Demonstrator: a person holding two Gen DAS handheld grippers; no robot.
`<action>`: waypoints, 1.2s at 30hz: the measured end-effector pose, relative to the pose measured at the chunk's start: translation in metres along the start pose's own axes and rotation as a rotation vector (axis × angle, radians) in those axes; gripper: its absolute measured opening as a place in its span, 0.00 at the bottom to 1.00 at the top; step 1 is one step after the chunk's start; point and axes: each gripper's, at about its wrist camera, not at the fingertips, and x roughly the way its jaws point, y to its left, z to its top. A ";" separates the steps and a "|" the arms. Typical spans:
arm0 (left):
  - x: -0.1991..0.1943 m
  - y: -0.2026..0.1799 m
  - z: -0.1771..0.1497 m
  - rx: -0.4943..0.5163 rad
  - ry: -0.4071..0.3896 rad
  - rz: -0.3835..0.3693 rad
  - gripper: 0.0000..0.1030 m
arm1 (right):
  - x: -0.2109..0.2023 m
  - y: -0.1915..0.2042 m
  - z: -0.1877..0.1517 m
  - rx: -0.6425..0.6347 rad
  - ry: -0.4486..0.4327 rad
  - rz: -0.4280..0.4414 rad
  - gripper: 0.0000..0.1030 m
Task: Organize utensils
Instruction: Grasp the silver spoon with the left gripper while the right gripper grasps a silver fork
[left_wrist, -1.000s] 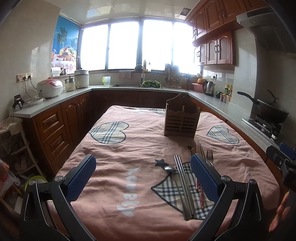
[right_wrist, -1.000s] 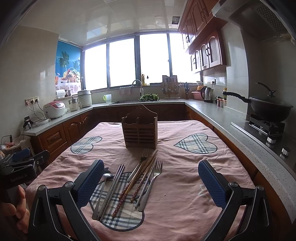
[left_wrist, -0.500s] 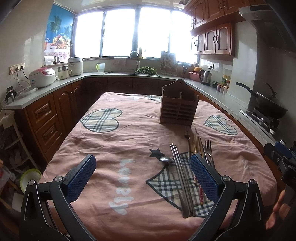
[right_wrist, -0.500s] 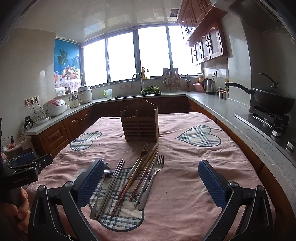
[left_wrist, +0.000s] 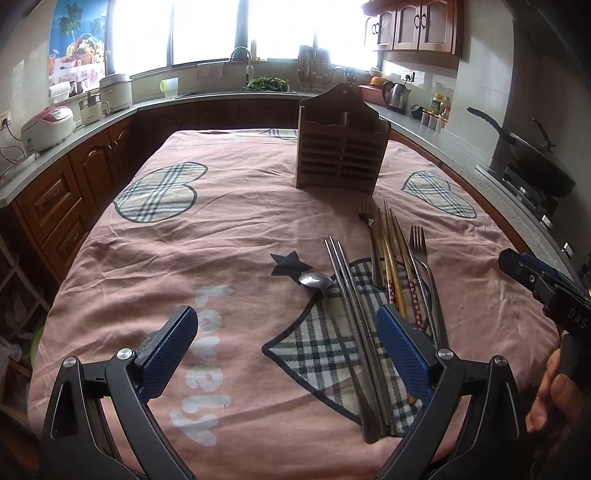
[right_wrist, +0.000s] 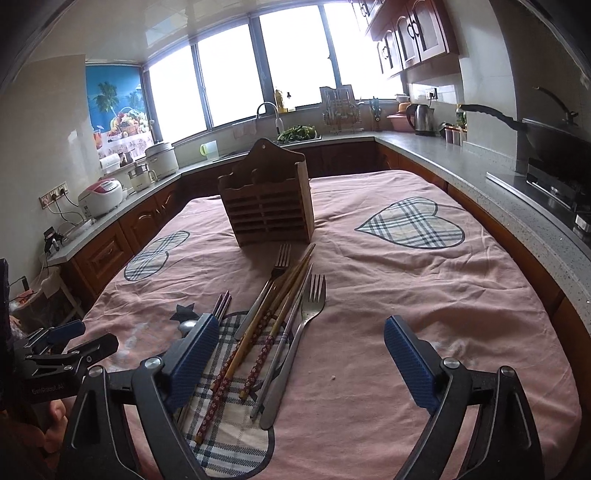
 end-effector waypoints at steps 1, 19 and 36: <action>0.005 -0.001 0.001 0.001 0.013 -0.007 0.92 | 0.006 0.000 0.000 0.002 0.014 0.002 0.81; 0.082 -0.013 0.008 0.017 0.216 -0.081 0.49 | 0.104 -0.012 -0.004 0.049 0.262 0.024 0.26; 0.105 -0.024 0.014 0.090 0.242 -0.115 0.08 | 0.132 0.002 0.001 -0.055 0.330 -0.053 0.21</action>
